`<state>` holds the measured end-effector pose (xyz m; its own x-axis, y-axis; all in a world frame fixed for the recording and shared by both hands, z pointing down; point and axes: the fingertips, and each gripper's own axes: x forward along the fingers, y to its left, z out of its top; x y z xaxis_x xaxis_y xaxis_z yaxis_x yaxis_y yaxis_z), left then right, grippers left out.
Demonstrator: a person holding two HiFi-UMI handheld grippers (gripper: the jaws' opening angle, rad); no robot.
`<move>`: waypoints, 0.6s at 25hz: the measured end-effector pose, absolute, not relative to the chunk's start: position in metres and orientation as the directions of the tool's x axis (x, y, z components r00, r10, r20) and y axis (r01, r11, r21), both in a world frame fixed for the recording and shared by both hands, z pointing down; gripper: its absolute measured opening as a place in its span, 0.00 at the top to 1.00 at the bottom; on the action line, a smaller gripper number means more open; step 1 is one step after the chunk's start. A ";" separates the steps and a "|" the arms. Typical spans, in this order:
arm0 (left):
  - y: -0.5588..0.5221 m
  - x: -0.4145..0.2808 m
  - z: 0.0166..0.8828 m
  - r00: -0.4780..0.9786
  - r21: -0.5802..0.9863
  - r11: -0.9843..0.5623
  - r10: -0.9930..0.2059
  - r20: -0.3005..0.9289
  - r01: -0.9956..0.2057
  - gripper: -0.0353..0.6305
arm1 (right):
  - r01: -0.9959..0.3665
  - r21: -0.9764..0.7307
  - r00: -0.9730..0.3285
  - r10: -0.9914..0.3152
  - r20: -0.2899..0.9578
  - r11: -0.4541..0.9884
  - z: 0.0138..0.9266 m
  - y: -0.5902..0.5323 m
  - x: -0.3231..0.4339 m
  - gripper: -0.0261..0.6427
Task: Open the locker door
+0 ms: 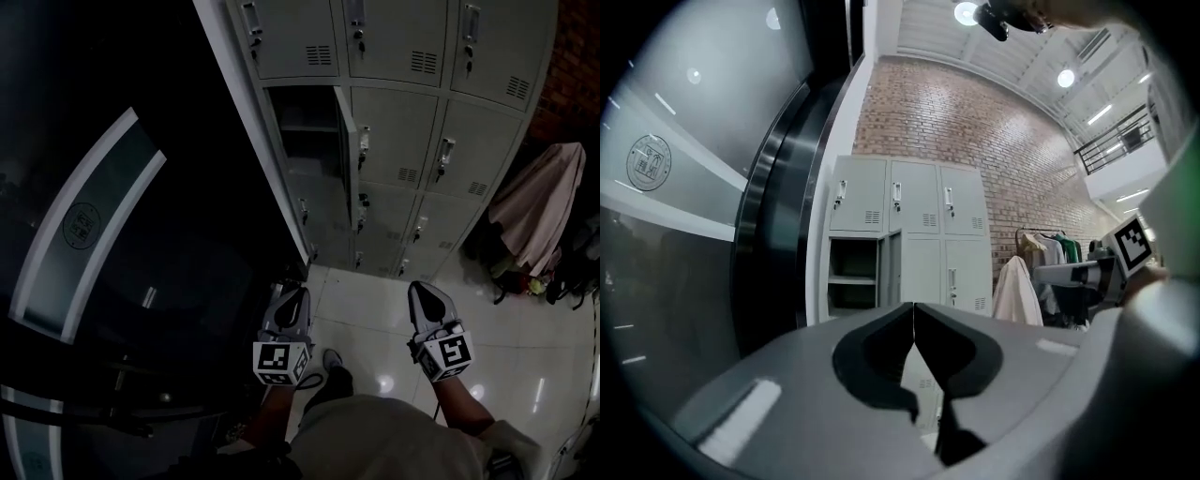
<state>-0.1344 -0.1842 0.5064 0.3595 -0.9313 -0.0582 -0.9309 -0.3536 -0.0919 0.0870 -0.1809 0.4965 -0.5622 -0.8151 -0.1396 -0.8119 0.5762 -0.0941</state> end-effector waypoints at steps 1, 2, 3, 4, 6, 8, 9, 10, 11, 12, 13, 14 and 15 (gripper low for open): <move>-0.171 -0.131 0.503 0.372 -0.094 -0.366 -0.926 -0.062 -0.926 0.84 | -0.817 -0.101 -0.555 -0.821 -0.131 0.568 0.494 -0.164 0.089 0.96; -0.158 -0.129 0.499 0.386 -0.099 -0.379 -0.920 -0.068 -0.920 0.84 | -0.822 -0.102 -0.548 -0.827 -0.126 0.561 0.492 -0.147 0.089 0.96; -0.144 -0.129 0.497 0.397 -0.105 -0.389 -0.915 -0.072 -0.915 0.84 | -0.826 -0.099 -0.541 -0.829 -0.144 0.556 0.488 -0.130 0.088 0.96; -0.130 -0.128 0.496 0.403 -0.111 -0.394 -0.912 -0.072 -0.912 0.84 | -0.827 -0.096 -0.532 -0.826 -0.184 0.554 0.484 -0.115 0.089 0.96; -0.100 -0.122 0.494 0.405 -0.120 -0.395 -0.912 -0.071 -0.911 0.84 | -0.826 -0.104 -0.522 -0.821 -0.230 0.554 0.480 -0.085 0.095 0.96; -0.075 -0.113 0.489 0.402 -0.130 -0.391 -0.913 -0.072 -0.911 0.84 | -0.824 -0.102 -0.528 -0.820 -0.220 0.558 0.476 -0.060 0.104 0.96; -0.064 -0.109 0.487 0.400 -0.133 -0.389 -0.914 -0.072 -0.912 0.84 | -0.821 -0.104 -0.535 -0.821 -0.200 0.561 0.476 -0.049 0.107 0.96; -0.053 -0.105 0.487 0.397 -0.132 -0.386 -0.915 -0.072 -0.913 0.84 | -0.819 -0.113 -0.539 -0.821 -0.187 0.563 0.476 -0.039 0.111 0.96; -0.042 -0.102 0.486 0.393 -0.131 -0.382 -0.917 -0.072 -0.915 0.84 | -0.815 -0.119 -0.539 -0.818 -0.199 0.567 0.474 -0.030 0.115 0.96; -0.032 -0.099 0.486 0.389 -0.129 -0.378 -0.918 -0.073 -0.917 0.84 | -0.812 -0.121 -0.539 -0.813 -0.221 0.571 0.472 -0.022 0.118 0.96; -0.022 -0.096 0.486 0.385 -0.127 -0.374 -0.920 -0.074 -0.919 0.84 | -0.808 -0.122 -0.540 -0.808 -0.233 0.576 0.471 -0.013 0.122 0.96; -0.013 -0.092 0.487 0.381 -0.122 -0.371 -0.922 -0.074 -0.921 0.84 | -0.805 -0.125 -0.543 -0.806 -0.234 0.579 0.472 -0.004 0.125 0.96; -0.005 -0.089 0.487 0.378 -0.116 -0.368 -0.923 -0.073 -0.922 0.84 | -0.802 -0.130 -0.548 -0.806 -0.225 0.582 0.473 0.005 0.128 0.96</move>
<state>-0.0891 -0.0051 0.4873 0.3776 -0.9231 -0.0729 -0.9225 -0.3683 -0.1157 0.1280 0.0046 0.4730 -0.5481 -0.8055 -0.2252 -0.8024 0.5824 -0.1303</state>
